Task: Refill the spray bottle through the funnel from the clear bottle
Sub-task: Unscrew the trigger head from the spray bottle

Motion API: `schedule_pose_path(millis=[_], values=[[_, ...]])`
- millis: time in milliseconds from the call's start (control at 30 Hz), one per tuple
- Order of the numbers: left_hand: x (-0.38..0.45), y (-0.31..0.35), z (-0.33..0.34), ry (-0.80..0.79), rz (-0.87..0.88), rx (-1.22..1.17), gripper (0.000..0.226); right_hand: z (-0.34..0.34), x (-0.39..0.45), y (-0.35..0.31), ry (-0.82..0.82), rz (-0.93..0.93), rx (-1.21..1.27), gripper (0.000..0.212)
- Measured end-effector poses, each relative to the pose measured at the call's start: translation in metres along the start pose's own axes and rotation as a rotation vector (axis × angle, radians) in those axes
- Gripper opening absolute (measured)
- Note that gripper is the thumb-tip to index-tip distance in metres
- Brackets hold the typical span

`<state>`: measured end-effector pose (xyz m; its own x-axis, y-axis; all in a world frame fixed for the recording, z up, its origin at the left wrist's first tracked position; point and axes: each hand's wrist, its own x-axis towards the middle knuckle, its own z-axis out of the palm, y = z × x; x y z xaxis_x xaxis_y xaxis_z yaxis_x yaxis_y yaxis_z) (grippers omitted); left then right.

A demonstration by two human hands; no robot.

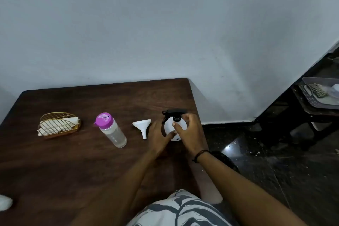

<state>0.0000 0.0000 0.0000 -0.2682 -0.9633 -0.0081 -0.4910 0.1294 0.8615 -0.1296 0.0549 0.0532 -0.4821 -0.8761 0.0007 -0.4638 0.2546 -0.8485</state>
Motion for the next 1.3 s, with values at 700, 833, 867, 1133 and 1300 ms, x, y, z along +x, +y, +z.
schedule_pose_path(millis=[700,833,867,1133,1300], values=[[0.013,0.001,0.015,-0.108,0.128,0.174,0.047,0.034,0.020,0.007,0.066,0.062,0.321,0.036],[0.015,-0.008,0.020,-0.120,0.089,0.217,0.050,0.033,0.022,0.007,0.048,0.061,0.347,0.031],[0.016,-0.010,0.021,-0.124,0.081,0.225,0.051,0.031,0.023,0.006,0.033,0.061,0.357,0.031],[0.014,-0.011,0.024,-0.085,0.036,0.143,0.063,0.016,0.033,0.009,-0.158,0.027,0.356,0.027],[0.015,-0.011,0.024,-0.084,0.102,0.168,0.064,0.011,0.026,0.008,-0.140,-0.036,0.296,0.042]])
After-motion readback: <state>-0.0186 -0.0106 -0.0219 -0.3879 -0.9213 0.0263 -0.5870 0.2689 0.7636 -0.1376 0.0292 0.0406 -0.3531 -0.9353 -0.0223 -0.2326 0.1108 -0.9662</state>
